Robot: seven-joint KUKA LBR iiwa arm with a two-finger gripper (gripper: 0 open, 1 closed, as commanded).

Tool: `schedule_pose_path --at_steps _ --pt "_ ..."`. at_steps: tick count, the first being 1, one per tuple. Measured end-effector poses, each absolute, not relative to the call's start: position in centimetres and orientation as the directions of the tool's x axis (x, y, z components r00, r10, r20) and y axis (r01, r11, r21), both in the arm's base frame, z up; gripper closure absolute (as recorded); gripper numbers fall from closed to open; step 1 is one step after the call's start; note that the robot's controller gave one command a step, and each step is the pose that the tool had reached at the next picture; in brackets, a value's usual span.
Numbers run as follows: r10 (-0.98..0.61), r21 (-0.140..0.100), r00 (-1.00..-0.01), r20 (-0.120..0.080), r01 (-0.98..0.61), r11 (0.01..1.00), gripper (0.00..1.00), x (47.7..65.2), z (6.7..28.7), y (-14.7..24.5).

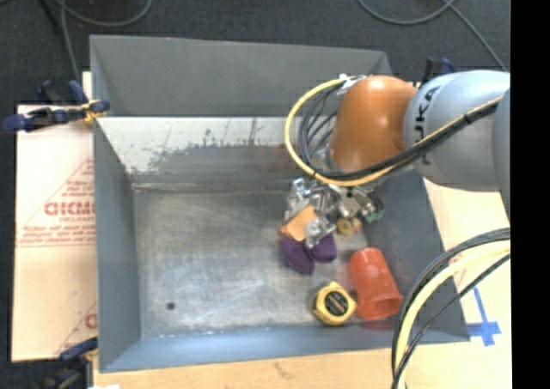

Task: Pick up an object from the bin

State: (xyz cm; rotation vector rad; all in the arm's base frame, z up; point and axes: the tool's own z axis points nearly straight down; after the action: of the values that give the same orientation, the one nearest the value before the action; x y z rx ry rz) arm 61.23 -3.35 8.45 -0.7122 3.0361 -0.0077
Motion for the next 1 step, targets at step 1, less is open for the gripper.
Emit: schedule_pose_path --at_steps 1 --pt "-0.444 -0.003 -0.896 -0.006 -0.444 0.896 1.0 61.04 9.53 -3.37"
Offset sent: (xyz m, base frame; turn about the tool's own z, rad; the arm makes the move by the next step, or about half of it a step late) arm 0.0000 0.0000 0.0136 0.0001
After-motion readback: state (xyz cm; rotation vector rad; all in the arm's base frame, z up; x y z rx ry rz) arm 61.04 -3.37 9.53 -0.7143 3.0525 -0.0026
